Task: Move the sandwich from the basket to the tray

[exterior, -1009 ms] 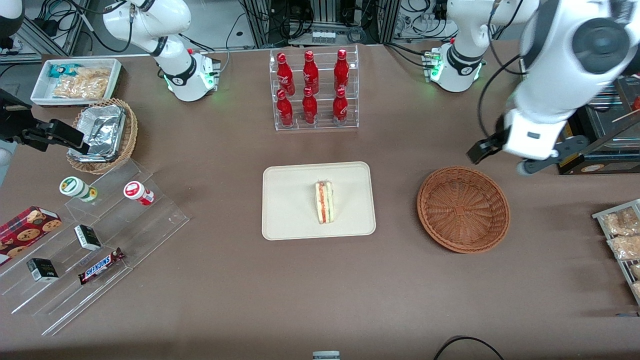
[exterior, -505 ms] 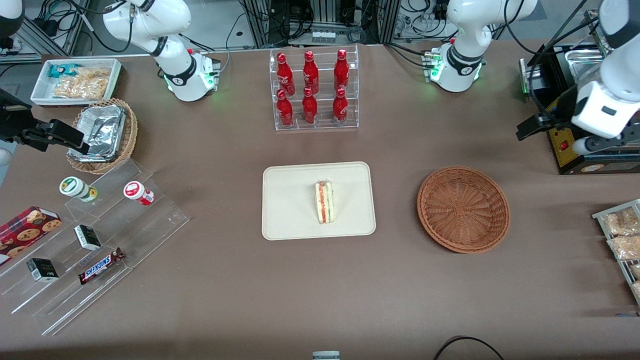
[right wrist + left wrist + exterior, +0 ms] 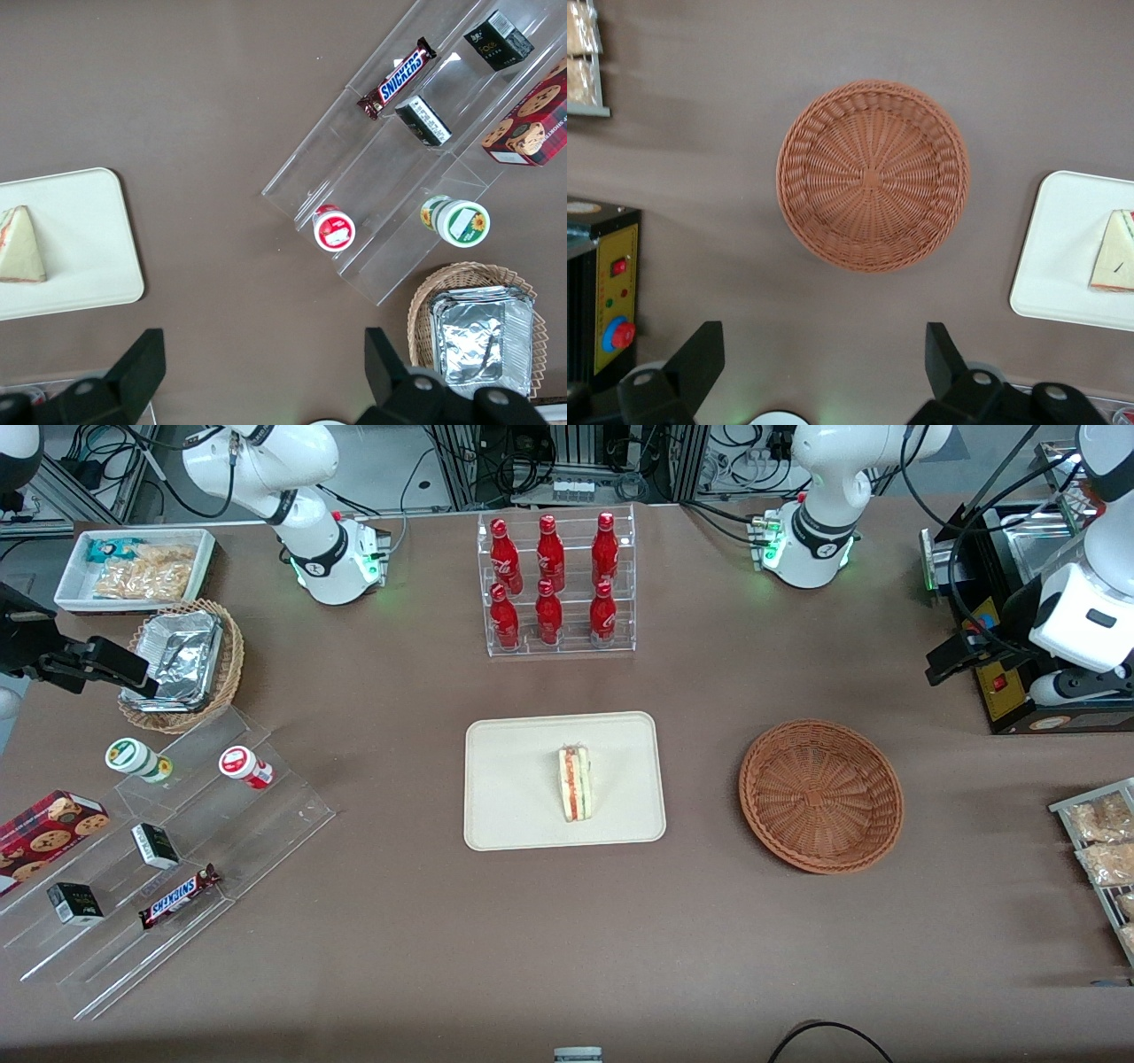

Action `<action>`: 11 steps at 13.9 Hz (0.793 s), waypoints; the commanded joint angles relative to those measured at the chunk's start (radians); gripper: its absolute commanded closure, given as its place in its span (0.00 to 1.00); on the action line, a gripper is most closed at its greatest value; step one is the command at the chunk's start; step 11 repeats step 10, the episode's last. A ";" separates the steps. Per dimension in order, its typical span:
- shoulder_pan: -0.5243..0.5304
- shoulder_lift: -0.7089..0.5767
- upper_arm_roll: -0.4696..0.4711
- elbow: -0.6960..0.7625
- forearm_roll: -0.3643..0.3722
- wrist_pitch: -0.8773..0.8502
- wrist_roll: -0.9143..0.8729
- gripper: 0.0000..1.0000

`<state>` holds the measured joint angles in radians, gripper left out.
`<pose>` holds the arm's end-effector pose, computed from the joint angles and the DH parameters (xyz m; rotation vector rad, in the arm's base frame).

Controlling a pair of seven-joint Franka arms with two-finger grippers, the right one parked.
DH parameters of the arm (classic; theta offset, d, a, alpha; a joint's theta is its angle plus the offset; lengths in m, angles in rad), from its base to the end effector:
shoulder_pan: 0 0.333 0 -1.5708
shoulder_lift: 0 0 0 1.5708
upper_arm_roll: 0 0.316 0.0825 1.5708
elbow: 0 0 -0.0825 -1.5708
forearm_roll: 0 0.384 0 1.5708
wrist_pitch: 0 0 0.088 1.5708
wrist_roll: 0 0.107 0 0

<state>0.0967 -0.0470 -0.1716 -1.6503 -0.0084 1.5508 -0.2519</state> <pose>0.5348 -0.0432 0.6107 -3.1199 -0.2776 0.0823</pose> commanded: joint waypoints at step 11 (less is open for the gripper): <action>-0.041 0.052 0.029 0.092 0.047 -0.032 0.071 0.00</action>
